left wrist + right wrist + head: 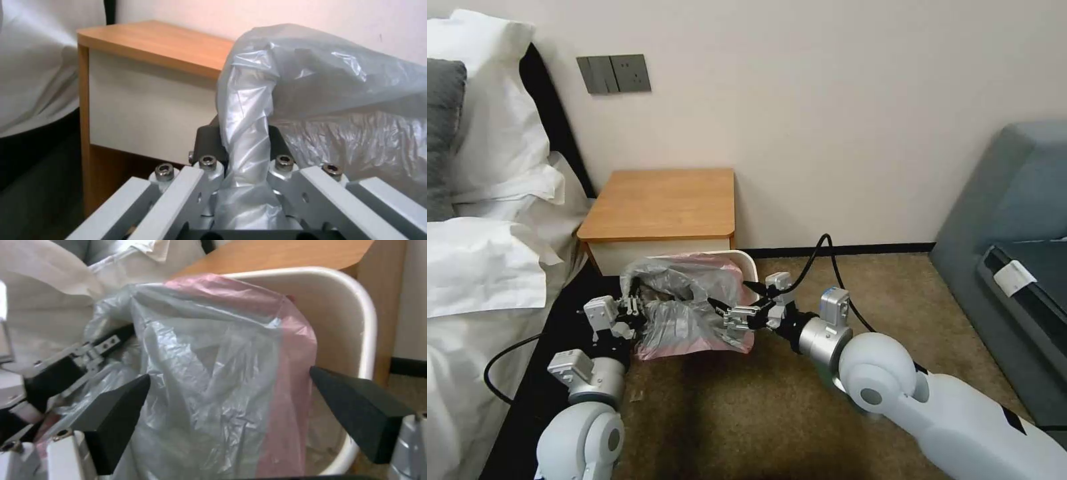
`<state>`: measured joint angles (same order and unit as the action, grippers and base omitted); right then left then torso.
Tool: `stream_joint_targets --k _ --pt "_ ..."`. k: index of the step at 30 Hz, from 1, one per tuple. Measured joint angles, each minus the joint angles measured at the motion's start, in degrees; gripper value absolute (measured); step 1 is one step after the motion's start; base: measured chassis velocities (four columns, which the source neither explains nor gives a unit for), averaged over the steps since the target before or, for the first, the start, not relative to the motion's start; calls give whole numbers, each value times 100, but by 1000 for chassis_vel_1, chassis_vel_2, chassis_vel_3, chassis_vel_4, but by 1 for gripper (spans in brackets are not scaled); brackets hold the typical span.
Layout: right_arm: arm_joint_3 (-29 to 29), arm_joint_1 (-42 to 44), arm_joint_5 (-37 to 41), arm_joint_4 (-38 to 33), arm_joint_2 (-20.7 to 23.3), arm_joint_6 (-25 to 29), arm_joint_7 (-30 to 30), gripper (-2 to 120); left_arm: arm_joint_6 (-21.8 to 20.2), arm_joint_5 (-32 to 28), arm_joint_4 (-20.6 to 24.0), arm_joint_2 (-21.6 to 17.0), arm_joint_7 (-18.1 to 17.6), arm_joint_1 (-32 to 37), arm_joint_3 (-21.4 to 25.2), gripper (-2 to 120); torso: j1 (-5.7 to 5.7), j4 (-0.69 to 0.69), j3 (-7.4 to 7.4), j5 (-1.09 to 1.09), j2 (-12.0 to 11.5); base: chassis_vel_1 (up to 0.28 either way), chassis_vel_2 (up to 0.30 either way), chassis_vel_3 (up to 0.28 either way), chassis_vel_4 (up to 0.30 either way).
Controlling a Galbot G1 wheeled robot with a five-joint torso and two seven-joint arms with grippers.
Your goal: Pick up the garbage bag from the table and place it over the trash can.
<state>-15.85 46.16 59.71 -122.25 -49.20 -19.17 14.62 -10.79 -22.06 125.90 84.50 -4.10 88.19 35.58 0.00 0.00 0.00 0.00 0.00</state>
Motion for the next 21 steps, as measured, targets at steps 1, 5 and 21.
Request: stream_joint_targets --k 1,5,21 --pt "-1 -10 -17 21 -5 0 1 92 0 0 0 1 1 -2 -1 7 -1 0 0 0 0 0 0 0 0" --pt "22 -17 -81 57 7 -6 -1 93 0 0 -12 1 2 -7 1 7 0 0 0 0 0 0 0 0 0" --pt "-342 -579 226 -156 -326 -631 1261 92 94 254 -79 5 41 -46 8 7 0 0 0 0 0 0 0 0 0"
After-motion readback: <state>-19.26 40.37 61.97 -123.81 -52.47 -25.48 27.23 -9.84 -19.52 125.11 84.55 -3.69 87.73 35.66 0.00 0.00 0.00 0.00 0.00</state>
